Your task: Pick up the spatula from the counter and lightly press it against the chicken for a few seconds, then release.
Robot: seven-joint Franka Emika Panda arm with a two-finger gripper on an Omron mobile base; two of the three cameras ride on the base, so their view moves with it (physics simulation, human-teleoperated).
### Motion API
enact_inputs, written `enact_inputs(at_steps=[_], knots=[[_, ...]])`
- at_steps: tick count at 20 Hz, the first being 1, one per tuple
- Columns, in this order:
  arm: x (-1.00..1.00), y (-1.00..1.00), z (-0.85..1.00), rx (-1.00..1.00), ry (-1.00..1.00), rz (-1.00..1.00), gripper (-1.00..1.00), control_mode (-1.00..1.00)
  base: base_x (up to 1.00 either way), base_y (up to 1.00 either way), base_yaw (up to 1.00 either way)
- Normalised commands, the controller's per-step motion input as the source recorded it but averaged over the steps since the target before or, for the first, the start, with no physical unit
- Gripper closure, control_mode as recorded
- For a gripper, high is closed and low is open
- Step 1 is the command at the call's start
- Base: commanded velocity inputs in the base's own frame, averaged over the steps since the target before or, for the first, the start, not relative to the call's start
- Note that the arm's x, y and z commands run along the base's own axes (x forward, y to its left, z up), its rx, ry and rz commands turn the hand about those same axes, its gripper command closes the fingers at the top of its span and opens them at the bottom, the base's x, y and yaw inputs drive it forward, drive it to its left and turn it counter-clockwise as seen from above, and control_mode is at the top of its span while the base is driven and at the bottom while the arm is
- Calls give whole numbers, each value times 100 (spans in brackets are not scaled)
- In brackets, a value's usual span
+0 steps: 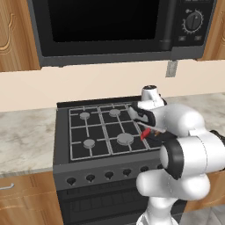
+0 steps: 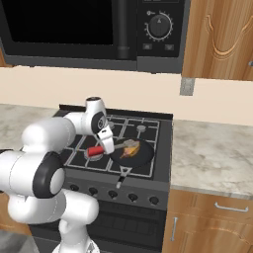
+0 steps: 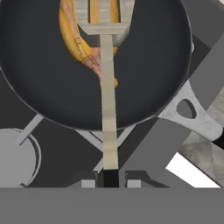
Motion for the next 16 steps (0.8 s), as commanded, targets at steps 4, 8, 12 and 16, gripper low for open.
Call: enact_inputs(at_steps=[4, 8, 12, 16], knots=[[-2, 1, -10, 0, 4, 0, 100, -100, 0, 0, 0], [-2, 1, -14, 0, 6, 0, 100, -100, 0, 0, 0], [-3, 2, -14, 0, 6, 0, 100, -100, 0, 0, 0], [-5, 1, -12, 0, 6, 0, 100, -100, 0, 0, 0]])
